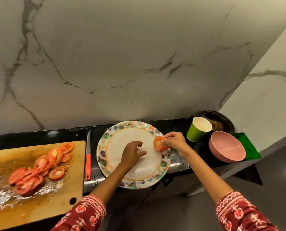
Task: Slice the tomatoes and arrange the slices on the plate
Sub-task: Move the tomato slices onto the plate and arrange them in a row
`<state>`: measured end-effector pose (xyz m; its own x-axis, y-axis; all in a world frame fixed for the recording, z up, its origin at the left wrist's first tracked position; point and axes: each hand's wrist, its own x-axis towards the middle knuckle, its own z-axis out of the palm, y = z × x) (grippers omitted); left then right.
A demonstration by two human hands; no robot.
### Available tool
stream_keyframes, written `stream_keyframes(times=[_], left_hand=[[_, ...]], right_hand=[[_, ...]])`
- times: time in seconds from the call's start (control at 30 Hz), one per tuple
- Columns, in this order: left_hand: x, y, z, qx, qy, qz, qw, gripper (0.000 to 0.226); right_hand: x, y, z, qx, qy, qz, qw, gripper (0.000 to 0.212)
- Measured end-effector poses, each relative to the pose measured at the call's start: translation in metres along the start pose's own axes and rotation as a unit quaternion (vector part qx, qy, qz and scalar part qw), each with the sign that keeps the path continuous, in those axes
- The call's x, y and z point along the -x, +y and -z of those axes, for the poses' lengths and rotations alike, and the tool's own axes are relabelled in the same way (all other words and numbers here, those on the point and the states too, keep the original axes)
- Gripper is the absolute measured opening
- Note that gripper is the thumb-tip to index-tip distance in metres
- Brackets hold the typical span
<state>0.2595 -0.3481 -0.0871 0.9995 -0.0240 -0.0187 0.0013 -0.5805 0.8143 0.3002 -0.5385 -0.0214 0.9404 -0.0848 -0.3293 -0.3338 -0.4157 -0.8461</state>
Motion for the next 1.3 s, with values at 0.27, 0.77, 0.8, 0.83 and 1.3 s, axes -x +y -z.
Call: stream_keyframes(times=[0.27, 0.77, 0.8, 0.83, 1.3], left_hand=[[-0.017, 0.021, -0.036, -0.012, -0.051, -0.008, 0.999, 0.063], [-0.034, 0.040, -0.040, -0.036, -0.062, -0.033, 0.997, 0.059], [-0.034, 0.039, -0.039, -0.043, -0.067, -0.040, 0.996, 0.057], [-0.033, 0.038, -0.039, -0.051, -0.071, -0.046, 0.995, 0.056], [-0.028, 0.022, -0.039, -0.087, -0.044, -0.081, 0.992, 0.032]], right_hand=[[-0.020, 0.020, -0.003, 0.159, 0.038, 0.074, 0.984, 0.019], [-0.043, 0.041, 0.022, 0.337, -0.140, 0.185, 0.912, 0.065], [-0.043, 0.042, 0.020, 0.347, -0.139, 0.188, 0.908, 0.066], [-0.044, 0.042, 0.020, 0.354, -0.135, 0.192, 0.905, 0.065], [-0.040, 0.038, 0.012, 0.317, -0.140, 0.238, 0.907, 0.074]])
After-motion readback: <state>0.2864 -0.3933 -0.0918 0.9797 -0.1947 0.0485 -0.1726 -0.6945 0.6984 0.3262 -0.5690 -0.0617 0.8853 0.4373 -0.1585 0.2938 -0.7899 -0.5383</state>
